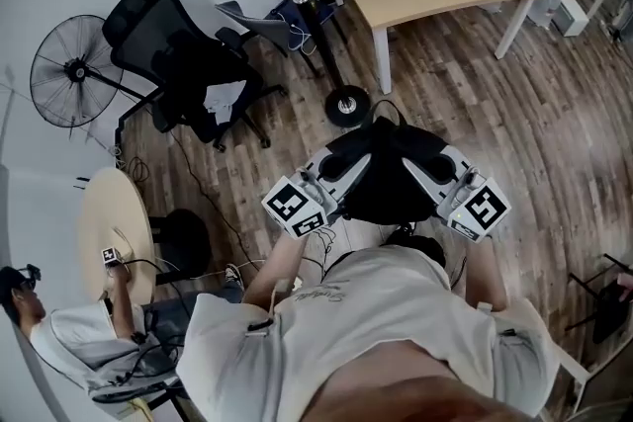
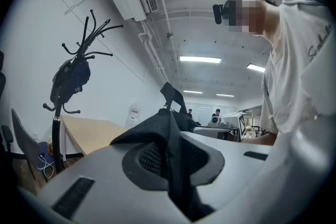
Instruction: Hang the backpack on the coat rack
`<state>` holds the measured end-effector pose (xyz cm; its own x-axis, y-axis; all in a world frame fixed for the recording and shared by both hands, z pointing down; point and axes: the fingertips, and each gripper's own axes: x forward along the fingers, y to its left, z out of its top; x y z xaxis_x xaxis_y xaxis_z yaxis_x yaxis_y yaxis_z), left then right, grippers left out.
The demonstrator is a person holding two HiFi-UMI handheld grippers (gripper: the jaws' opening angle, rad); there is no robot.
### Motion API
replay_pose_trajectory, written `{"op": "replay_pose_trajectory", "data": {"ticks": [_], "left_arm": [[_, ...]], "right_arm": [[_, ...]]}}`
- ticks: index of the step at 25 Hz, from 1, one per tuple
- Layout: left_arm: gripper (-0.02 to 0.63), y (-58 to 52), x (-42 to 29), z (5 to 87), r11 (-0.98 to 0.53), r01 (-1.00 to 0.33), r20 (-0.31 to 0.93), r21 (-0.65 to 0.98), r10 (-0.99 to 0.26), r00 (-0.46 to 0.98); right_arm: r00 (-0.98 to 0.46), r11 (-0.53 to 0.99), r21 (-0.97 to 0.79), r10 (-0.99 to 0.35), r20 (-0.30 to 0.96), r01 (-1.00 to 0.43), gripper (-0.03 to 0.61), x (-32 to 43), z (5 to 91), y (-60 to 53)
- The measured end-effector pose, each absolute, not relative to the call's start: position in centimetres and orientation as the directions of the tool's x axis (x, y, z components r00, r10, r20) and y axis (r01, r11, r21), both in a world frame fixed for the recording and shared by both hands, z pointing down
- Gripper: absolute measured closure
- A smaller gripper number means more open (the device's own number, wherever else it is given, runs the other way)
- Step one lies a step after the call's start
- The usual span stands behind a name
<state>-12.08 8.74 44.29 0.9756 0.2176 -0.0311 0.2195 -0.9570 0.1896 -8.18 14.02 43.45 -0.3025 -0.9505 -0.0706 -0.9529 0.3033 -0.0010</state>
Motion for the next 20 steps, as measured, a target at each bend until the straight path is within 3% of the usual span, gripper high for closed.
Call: {"op": "replay_pose_trajectory", "data": {"ticks": [12,20], "left_arm": [[0.568,6.5,-3.9,43.3,-0.967,0.173,-0.065,0.187,0.163,0.984],[0.568,2.1,1.0,44.8,-0.96,0.183,-0.024,0.214,0.182,0.983]], "right_arm": [[-0.342,0.339,0.055,-0.938,-0.061,-0.939,0.541,-0.1,42.1,11.5],[-0.319,0.32,0.008,-0.946,-0.063,-0.948,0.541,4.8,43.6,7.3]]}}
